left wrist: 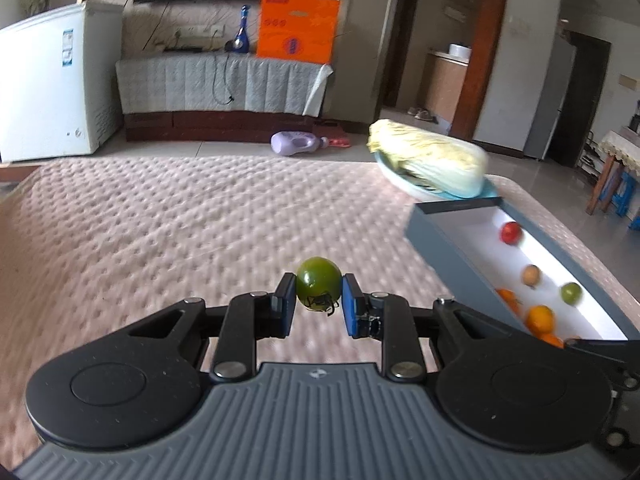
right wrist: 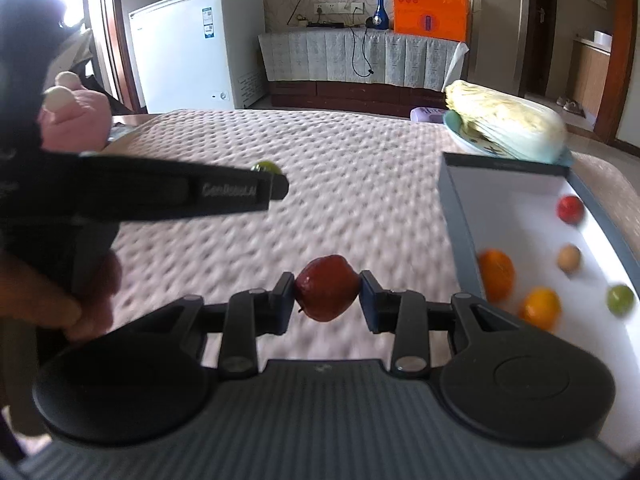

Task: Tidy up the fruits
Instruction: 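Carry the held green fruit and red apple over the grey box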

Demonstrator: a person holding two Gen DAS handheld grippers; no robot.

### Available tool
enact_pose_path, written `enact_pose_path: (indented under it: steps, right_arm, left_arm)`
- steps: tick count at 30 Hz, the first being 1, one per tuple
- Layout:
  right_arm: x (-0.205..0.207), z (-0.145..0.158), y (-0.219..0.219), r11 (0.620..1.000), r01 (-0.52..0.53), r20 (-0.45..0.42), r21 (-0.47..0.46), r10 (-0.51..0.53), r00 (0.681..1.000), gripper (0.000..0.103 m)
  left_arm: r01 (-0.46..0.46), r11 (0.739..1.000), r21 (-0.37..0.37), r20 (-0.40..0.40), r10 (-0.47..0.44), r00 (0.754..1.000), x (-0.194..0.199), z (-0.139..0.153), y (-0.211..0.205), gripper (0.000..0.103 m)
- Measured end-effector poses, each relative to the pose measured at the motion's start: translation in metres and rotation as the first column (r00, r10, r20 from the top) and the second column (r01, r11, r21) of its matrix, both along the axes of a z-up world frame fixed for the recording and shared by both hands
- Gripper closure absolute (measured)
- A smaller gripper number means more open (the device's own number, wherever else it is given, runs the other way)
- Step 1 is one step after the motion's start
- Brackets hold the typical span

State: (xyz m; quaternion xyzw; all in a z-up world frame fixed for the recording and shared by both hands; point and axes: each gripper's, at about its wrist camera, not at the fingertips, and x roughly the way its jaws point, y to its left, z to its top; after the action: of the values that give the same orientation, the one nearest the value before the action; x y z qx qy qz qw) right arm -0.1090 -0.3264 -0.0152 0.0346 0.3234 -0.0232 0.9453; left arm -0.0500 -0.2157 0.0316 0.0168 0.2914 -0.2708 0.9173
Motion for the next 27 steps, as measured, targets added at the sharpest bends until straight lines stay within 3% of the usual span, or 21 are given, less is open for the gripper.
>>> enact_pose_path:
  steps: [8,13,27]
  right_arm:
    - [-0.072,0.026,-0.002,0.999,-0.033,0.057,-0.033,0.035,0.998,0.065]
    - [-0.087,0.029,-0.008,0.999,-0.038,0.067,-0.024,0.039,0.997,0.065]
    - [-0.088,0.023,-0.030,1.000,-0.016,0.051,0.023,0.015,0.999,0.065]
  left_arm:
    - [-0.013,1.000,-0.009,-0.012,0.013,1.000,-0.055,0.015,0.008,0.075]
    - [-0.017,1.000,-0.013,-0.022,0.016,1.000,-0.087,0.017,0.007,0.075]
    - [0.013,1.000,0.021,-0.051,-0.012,0.999,-0.078,-0.003,-0.023,0.075]
